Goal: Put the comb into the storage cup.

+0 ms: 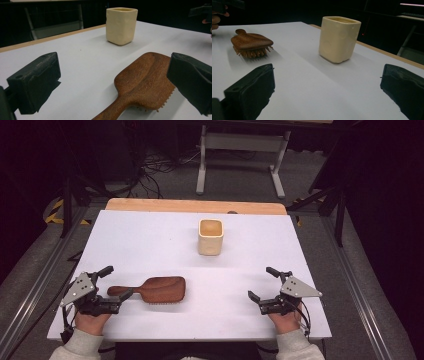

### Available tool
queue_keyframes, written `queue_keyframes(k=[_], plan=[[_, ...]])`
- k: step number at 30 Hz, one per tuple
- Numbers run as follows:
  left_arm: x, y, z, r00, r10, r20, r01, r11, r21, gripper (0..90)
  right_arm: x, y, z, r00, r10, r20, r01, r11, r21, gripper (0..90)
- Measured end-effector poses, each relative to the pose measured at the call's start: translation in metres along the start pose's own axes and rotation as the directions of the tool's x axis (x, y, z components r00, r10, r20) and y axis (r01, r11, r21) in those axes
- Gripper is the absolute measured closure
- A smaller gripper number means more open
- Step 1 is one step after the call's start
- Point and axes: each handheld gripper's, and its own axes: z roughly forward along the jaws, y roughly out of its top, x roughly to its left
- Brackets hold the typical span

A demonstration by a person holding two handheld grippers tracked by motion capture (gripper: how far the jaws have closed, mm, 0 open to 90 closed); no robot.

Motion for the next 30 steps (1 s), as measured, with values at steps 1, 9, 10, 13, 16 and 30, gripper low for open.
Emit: queue_keyframes(k=[1,9,10,13,16,30], plan=[[0.000,0.000,0.000,1.0000,-0.002,0.002,0.002,1.0000,-0.003,0.1,0.000,0.000,0.000,1.0000,0.001,-0.001,-0.001,1.000,-0.001,0.2],[0.003,0.005,-0.002,0.9997,-0.004,0.025,0.004,1.0000,0.002,0.2,0.000,0.000,-0.001,0.9999,0.010,-0.004,-0.010,1.000,-0.002,0.2],[0.003,0.006,-0.003,0.9997,0.002,0.026,-0.003,1.0000,0.004,0.2,0.000,0.000,-0.001,0.9999,0.012,-0.004,-0.012,1.000,-0.004,0.2],[0.003,0.007,-0.003,0.9995,0.002,0.032,-0.002,1.0000,0.001,0.2,-0.001,0.000,-0.001,1.0000,0.006,-0.001,-0.006,1.000,-0.004,0.2],[0.004,0.010,-0.002,0.9991,0.009,0.042,-0.010,0.9998,0.019,0.2,0.000,0.000,0.000,0.9999,0.012,-0.005,-0.012,1.000,-0.004,0.2],[0.014,0.033,0.006,0.9891,0.021,0.146,-0.033,0.9957,0.086,1.2,0.000,0.000,0.000,0.9996,0.020,-0.018,-0.020,1.000,-0.001,0.2]])
